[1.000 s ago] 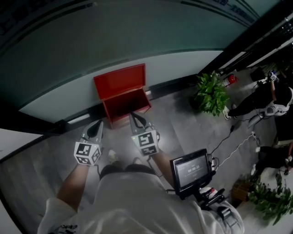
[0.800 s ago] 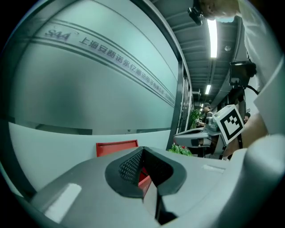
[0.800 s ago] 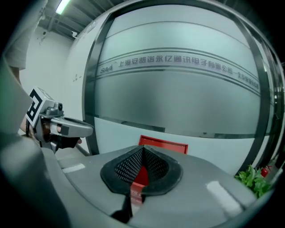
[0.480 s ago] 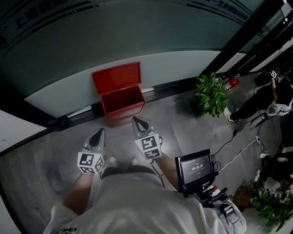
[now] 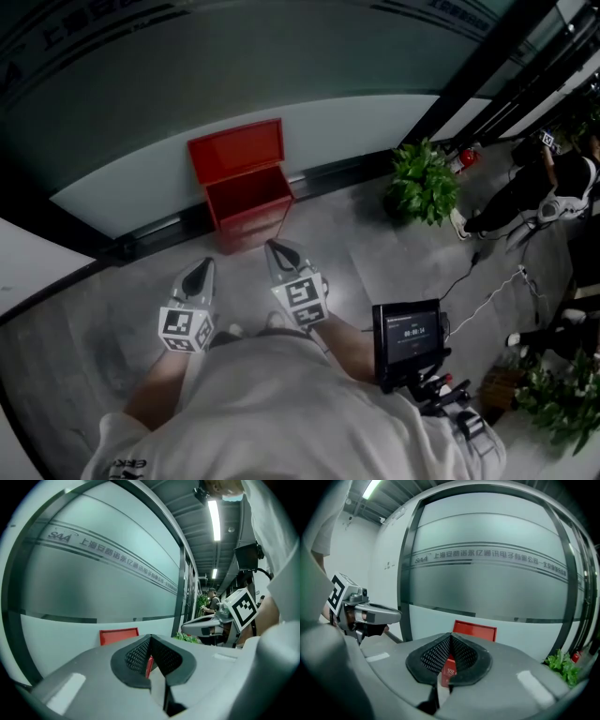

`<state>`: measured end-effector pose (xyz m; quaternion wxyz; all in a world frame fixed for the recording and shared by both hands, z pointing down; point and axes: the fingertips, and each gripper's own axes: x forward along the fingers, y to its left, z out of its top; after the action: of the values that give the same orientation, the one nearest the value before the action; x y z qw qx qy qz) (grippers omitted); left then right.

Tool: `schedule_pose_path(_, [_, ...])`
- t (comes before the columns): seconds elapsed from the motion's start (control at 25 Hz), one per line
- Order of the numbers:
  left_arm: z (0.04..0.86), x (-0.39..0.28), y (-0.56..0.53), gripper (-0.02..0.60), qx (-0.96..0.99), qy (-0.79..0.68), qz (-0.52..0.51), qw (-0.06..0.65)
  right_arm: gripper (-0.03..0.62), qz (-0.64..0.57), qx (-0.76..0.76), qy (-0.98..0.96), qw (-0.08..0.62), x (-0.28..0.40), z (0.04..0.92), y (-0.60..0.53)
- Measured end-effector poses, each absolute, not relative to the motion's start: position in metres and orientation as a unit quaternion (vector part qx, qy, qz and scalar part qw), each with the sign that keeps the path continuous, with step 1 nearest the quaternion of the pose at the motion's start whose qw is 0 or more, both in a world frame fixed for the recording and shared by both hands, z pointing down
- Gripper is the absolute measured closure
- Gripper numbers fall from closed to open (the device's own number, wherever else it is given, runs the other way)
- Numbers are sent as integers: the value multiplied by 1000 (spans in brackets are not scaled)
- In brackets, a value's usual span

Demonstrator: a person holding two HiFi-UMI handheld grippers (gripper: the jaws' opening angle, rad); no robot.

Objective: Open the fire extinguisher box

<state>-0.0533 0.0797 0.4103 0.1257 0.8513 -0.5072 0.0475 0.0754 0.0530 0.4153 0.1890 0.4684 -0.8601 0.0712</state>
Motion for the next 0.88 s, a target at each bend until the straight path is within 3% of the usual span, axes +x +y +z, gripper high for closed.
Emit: schedule_pose_path(0.88, [411,-42,79,580,857,-498,43,125,582,77,468,-860,187,73,419,65])
